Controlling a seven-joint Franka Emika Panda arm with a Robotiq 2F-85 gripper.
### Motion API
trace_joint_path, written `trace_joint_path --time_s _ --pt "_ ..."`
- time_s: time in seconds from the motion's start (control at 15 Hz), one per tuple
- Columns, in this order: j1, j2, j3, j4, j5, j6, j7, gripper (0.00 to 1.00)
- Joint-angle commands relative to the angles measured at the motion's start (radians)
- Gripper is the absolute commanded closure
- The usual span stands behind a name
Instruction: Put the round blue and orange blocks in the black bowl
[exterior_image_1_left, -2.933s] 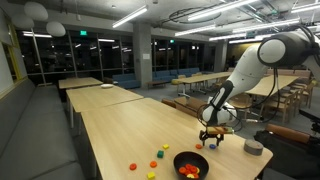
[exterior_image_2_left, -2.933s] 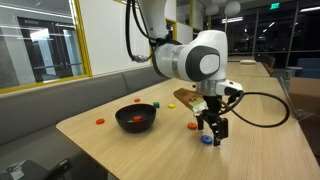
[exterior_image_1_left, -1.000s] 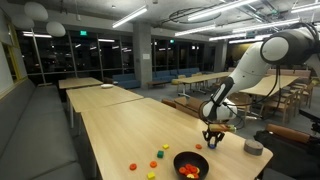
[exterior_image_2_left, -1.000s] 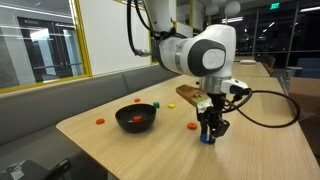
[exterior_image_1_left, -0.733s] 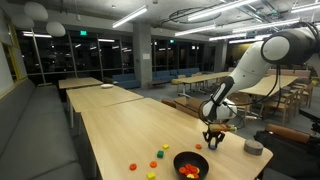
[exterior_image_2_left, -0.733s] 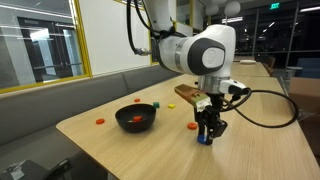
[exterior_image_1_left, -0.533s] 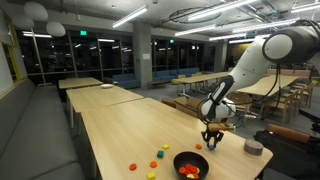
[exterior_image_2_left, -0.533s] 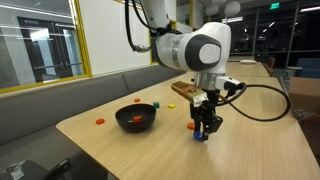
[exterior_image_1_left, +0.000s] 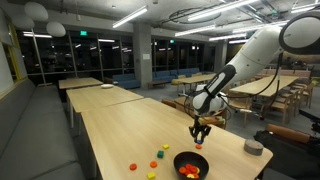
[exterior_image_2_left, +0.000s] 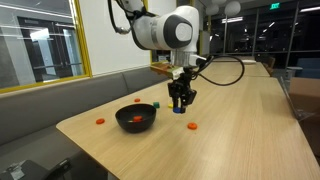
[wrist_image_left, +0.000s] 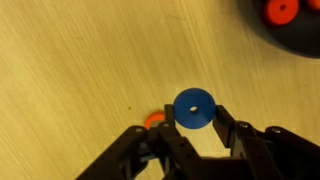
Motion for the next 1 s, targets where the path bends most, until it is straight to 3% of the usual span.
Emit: trace_joint_path --time_s 0.0,0.4,0.93 --pt "0.050 -0.081 0.042 -0.031 -0.010 -0.036 0.014 0.80" --pt "0.106 -0.108 0.121 -0.047 0.012 -0.067 0.004 0.80" --pt "0.130 -0.088 0.167 -0.076 0.054 -0.108 -0.010 0.80"
